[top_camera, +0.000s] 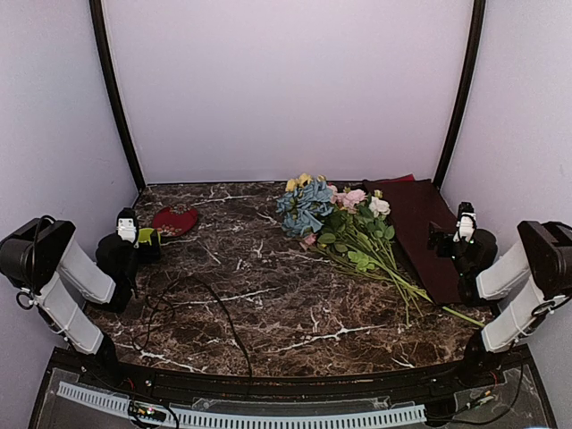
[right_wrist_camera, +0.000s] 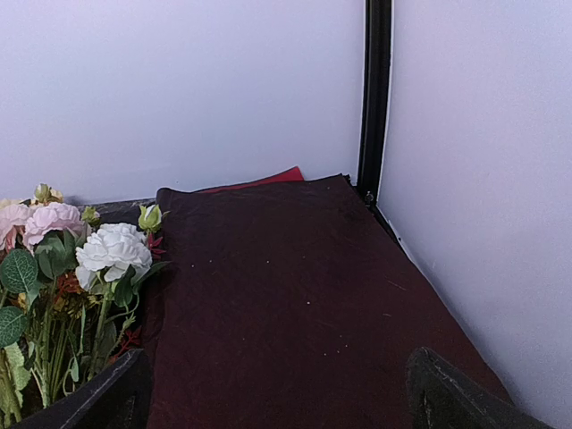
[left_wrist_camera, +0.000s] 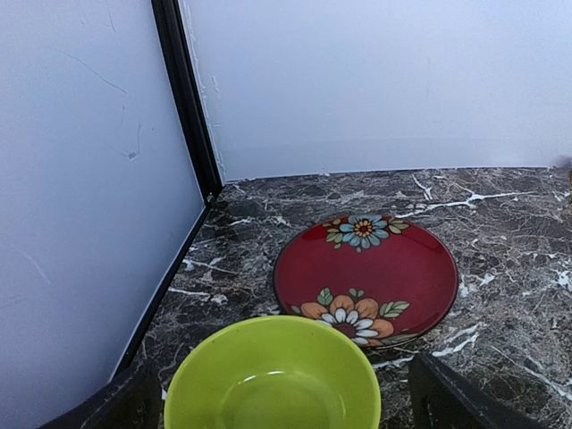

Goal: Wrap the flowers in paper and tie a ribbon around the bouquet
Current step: Pick up the folded wrapping paper from the folded wrapping paper.

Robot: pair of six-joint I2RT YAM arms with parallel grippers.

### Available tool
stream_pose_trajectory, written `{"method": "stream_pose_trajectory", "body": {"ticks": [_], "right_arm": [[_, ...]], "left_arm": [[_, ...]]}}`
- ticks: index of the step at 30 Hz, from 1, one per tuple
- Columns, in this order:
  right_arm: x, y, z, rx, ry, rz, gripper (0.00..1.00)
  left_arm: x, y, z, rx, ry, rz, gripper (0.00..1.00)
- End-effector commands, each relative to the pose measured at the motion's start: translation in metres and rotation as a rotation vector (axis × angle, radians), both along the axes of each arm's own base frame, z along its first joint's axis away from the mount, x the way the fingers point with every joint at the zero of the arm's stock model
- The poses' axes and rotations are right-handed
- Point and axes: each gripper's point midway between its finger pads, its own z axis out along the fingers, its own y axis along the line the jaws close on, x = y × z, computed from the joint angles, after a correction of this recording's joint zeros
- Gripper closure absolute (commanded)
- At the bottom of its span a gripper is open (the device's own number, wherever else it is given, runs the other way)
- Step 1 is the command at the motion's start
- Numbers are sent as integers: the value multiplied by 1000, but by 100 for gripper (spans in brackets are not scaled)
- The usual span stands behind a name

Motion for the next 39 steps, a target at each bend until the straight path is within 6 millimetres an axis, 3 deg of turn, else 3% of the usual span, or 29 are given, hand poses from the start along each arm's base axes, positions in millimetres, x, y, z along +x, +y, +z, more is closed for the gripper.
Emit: {"method": "stream_pose_trajectory", "body": {"ticks": [1,5,7,10,12,17,20,23,28,32,39], "right_arm": [[3,-2,12,-11,-45,-9,0],[4,-1,12,-9,-44,-6,0],[4,-6,19,-1,-63,-32,0],[7,-17,39,16,-34,-100,0],[11,-25,69,54,-33,-144,1],[19,-8,122,97,80,-60,21],[24,12,123,126,241,17,35],[23,23,101,95,436,-26,41],[10,58,26,-19,795,-22,41],[1,65,-31,-107,1002,-25,39],[14,66,-67,-149,1075,-48,40]], "left_arm": [[3,2,13,-11,-36,7,1],[5,0,28,32,-10,39,1],[24,-12,71,43,-8,19,1],[35,-34,150,-1,-177,-62,2],[38,-51,186,-80,-223,-97,3],[47,-116,229,-160,-166,-299,8],[46,-160,245,-117,-59,-405,9],[34,-188,237,-150,72,-458,13],[-8,-239,206,-159,226,-711,17],[-15,-240,174,-138,321,-717,17],[-14,-232,156,-65,310,-696,16]]}}
